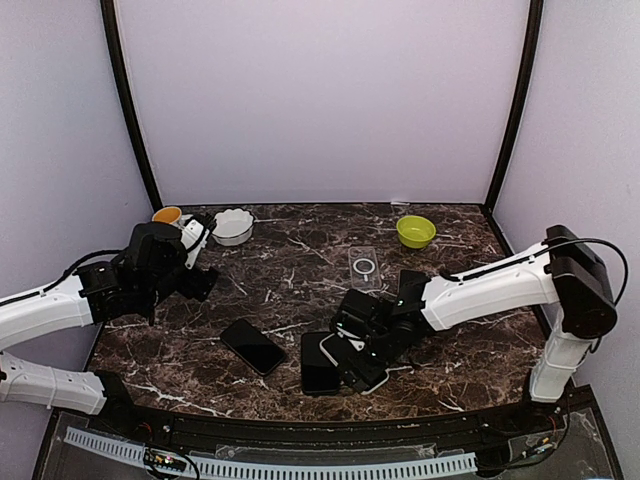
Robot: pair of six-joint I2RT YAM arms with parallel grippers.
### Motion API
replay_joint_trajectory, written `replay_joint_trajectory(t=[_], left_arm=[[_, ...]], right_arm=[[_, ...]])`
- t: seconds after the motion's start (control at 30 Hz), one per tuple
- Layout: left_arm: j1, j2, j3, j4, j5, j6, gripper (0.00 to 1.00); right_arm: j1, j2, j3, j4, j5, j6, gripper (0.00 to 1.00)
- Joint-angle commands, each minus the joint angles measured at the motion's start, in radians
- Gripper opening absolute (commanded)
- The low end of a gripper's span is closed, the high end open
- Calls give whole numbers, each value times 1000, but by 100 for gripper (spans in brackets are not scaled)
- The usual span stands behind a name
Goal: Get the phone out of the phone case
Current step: Pick up the phone with the phone case at the center of the board.
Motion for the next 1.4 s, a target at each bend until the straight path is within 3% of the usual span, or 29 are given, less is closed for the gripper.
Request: replay_joint_trajectory(t=[0.0,0.43,0.57,0.83,1.13,1.37], left_arm=[[3,-25,-17,13,3,8,97],[3,-24,-17,10,16,11,97],[3,-24,-18,10,20,9,97],[3,-32,-19,9,53,-9,98],[3,-65,33,-39,195,-122,99],[3,-121,131,-183,343,-340,99]], right_arm=[[30,25,17,-2,87,3,93],[49,-32,-36,76,100,18,55],[49,-71,-28,78,155,15,37],[34,-152,-25,119,228,-3,24],[31,-205,51,154,301,-63,0],[30,-249,99,205,395,-77,0]])
